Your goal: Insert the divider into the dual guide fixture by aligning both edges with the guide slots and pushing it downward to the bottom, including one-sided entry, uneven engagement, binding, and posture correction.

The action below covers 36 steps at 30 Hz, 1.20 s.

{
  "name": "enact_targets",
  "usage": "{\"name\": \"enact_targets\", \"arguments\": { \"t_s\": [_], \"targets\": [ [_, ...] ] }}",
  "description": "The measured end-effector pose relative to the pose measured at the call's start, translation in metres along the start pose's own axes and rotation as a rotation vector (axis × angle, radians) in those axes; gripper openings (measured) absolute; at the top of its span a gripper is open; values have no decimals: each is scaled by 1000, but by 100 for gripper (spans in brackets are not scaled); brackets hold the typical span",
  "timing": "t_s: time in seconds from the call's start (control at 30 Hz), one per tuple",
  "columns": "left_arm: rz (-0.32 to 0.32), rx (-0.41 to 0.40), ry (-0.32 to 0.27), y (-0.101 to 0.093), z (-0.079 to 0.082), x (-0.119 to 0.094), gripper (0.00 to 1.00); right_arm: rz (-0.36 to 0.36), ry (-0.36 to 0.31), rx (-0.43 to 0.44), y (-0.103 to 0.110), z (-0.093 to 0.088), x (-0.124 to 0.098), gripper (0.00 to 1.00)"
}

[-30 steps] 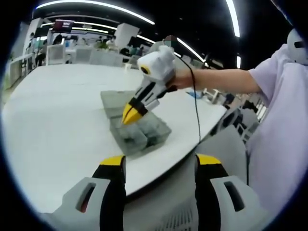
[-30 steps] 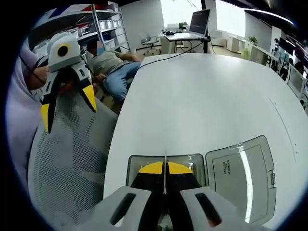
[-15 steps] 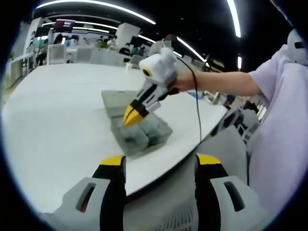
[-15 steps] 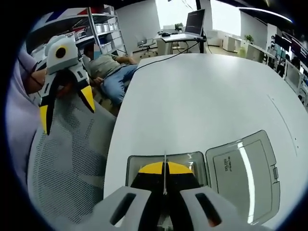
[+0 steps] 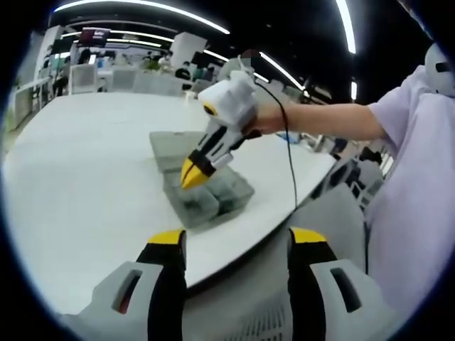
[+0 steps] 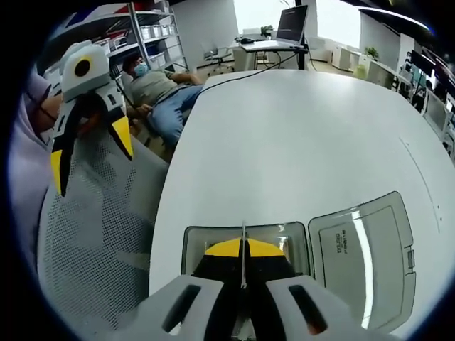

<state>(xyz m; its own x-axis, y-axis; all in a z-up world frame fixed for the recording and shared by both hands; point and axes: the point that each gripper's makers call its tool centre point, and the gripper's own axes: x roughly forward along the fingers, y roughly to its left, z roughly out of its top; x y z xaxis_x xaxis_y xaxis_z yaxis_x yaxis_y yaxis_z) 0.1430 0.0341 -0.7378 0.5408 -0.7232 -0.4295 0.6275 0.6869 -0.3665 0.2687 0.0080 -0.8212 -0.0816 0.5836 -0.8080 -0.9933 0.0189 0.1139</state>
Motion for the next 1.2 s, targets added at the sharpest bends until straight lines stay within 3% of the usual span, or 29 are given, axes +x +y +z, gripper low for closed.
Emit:
{"name": "enact_targets", "arguments": {
  "t_s": [0.43, 0.87, 1.2],
  "targets": [
    [-2, -2, 8, 0, 0, 1, 55, 10, -3, 4, 0, -1, 0, 0],
    [0, -1, 0, 2, 2, 1, 55, 6, 87, -50, 0, -11, 13, 0],
    [-3, 1, -6, 4, 4, 1, 55, 6, 89, -36, 0, -10, 12, 0]
  ]
}}
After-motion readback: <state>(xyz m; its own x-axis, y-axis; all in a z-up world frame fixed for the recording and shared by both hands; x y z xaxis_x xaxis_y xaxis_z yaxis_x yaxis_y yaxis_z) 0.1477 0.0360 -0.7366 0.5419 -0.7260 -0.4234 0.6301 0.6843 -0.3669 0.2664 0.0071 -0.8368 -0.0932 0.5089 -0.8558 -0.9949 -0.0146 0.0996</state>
